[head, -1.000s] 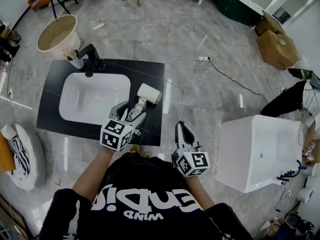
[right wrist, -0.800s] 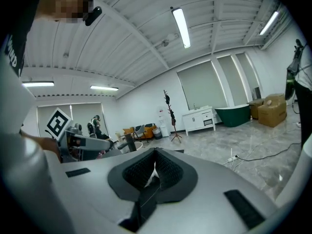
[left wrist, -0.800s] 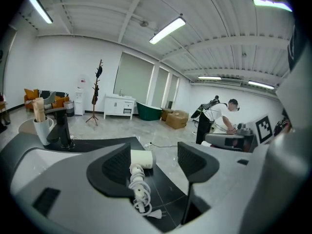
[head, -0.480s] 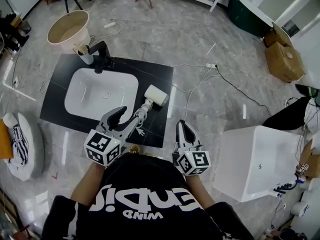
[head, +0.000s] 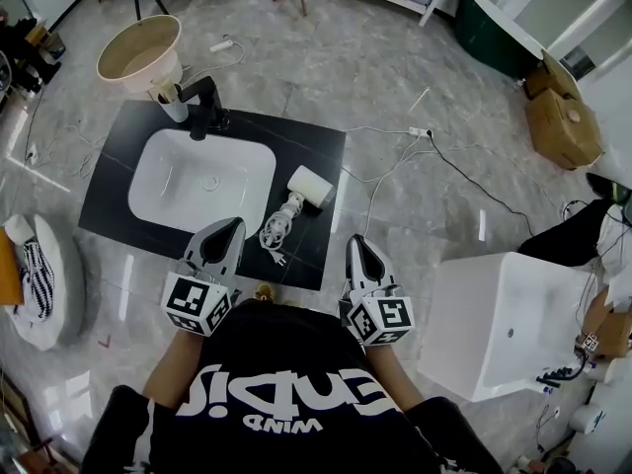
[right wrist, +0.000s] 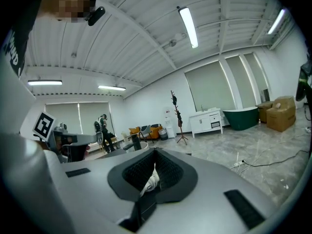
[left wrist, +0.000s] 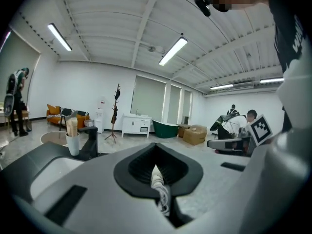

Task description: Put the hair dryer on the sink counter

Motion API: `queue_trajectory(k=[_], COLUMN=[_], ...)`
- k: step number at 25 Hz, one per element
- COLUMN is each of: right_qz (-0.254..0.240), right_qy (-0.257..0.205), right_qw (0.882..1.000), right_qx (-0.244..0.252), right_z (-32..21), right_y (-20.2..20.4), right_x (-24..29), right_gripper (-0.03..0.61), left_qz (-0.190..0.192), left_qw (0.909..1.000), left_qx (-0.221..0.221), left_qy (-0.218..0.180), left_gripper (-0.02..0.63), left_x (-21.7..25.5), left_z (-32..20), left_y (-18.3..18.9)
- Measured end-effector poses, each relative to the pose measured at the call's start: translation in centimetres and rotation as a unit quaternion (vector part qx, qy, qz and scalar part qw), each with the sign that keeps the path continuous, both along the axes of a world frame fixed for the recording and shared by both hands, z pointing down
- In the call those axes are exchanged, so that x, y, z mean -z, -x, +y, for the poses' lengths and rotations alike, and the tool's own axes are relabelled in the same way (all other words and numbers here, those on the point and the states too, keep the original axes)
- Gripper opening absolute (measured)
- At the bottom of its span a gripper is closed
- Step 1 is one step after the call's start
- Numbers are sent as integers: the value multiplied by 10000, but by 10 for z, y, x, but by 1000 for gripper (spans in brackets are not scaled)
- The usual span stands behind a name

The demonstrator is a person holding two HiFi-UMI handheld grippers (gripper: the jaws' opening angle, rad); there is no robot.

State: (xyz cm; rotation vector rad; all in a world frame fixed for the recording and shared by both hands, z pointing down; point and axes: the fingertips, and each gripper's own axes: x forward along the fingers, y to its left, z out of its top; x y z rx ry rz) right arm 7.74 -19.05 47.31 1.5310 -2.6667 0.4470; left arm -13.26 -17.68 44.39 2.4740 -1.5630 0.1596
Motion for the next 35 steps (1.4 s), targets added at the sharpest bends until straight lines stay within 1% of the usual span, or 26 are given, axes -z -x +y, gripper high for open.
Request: queue_trajectory(k=[7, 15, 26, 35], right_qz=[20, 60, 182, 164], right_qy=[-15, -12, 53, 84], right_qw=[10000, 9999, 9996, 9997], right_qx=[-16, -118, -185, -168], right_z=[2, 5, 7, 7], right_y=[1, -3, -6, -4], right_x=[-4, -11, -19, -19], right_gripper=[23, 23, 23, 23], left_qz=[-94, -193, 14, 25], left_qw=[9995, 9994, 9992, 9986], left_qx=[244, 288, 347, 432], left_qy=[-162, -54, 203, 302], left_gripper=[8, 8, 8, 8], left_x=[-12, -31, -45, -51], left_z=[-1, -3, -4, -3], left_y=[11, 7, 8, 16])
